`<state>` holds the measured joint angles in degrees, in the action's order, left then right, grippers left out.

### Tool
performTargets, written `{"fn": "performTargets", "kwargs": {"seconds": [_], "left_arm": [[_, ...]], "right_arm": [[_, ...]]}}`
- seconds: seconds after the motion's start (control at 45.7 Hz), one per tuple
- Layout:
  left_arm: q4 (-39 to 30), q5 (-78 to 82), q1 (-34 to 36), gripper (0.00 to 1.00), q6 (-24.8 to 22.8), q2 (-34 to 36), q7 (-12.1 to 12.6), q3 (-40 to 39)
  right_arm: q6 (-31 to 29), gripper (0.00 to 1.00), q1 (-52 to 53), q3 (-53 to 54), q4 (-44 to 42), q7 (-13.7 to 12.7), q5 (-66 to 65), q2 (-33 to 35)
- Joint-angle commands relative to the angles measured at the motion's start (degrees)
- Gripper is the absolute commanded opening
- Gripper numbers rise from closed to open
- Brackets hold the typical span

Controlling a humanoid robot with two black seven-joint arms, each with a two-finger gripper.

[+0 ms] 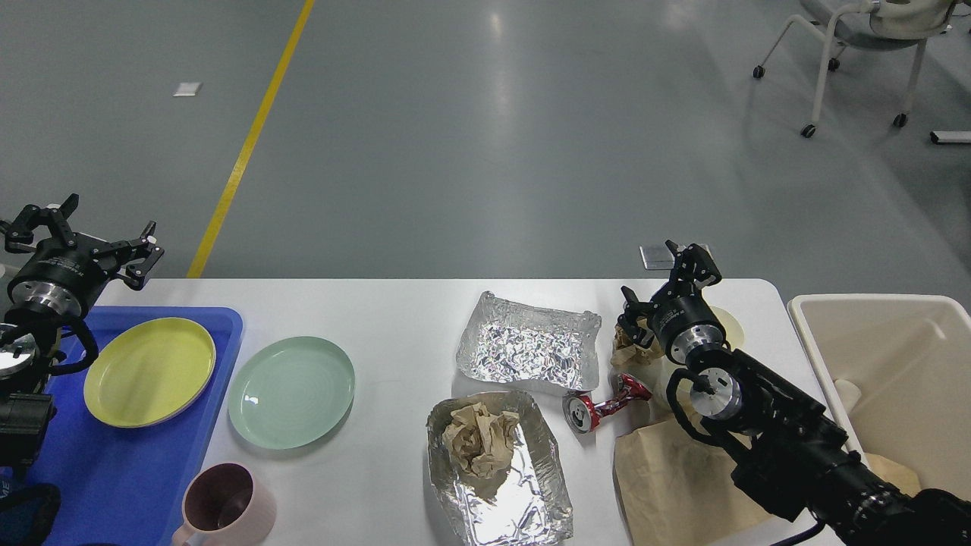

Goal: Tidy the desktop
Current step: 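Move the left gripper over the pink mug near the blue tray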

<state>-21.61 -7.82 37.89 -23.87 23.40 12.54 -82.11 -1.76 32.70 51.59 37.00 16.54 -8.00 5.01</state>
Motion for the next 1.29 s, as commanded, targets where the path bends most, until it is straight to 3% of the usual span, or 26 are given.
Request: {"fn": "performTargets", "kwargs": {"seconds": [0.0, 0.591, 0.7, 0.831, 0.897, 0.985, 1.116, 1.138, 1.16, 1.225, 1.269], "left_arm": [[-0.10, 0.00, 0.26, 0.97, 0.14, -0.10, 0.03, 0.11], [-0.37, 0.61, 1.49, 0.97, 0.93, -3.44, 0.38, 0.37], [-0.54, 0.61, 1.84, 0.96, 0.84, -3.01, 0.82, 5.54], [-0.54, 0.44, 5.26, 0.96, 0.31, 0.24, 3.71, 18.54], [-0.37, 0.44, 7.46, 0.97, 0.31, 4.19, 6.78, 24.52], [-0.28, 0.53, 11.59, 0.97, 0.93, 7.54, 13.89, 32.61], [-0.28, 0.70, 17.21, 0.96, 1.02, 12.63, 27.60, 48.16], [-0.28, 0.79, 19.92, 0.97, 1.02, 13.60, 32.67, 54.54], [-0.28, 0.79, 21.43, 0.97, 1.02, 13.87, 34.98, 58.08], [-0.28, 0.79, 26.43, 0.97, 0.93, 13.96, 40.61, 69.06], [-0.28, 0.88, 29.51, 0.96, 0.84, 13.87, 42.46, 76.97]], "right_arm": [[0.00, 1.00, 0.00, 0.00, 0.00, -0.02, 0.00, 0.00], [0.00, 1.00, 0.00, 0.00, 0.00, -0.02, 0.00, 0.00], [0.00, 1.00, 0.00, 0.00, 0.00, -0.02, 0.00, 0.00], [0.00, 1.00, 0.00, 0.00, 0.00, -0.02, 0.00, 0.00], [0.00, 1.00, 0.00, 0.00, 0.00, -0.02, 0.00, 0.00], [0.00, 1.00, 0.00, 0.00, 0.00, -0.02, 0.00, 0.00], [0.00, 1.00, 0.00, 0.00, 0.00, -0.02, 0.00, 0.00], [0.00, 1.00, 0.00, 0.00, 0.00, -0.02, 0.00, 0.00], [0.00, 1.00, 0.00, 0.00, 0.00, -0.02, 0.00, 0.00], [0.00, 1.00, 0.09, 0.00, 0.00, -0.02, 0.00, 0.00], [0.00, 1.00, 0.00, 0.00, 0.00, -0.02, 0.00, 0.00]]}}
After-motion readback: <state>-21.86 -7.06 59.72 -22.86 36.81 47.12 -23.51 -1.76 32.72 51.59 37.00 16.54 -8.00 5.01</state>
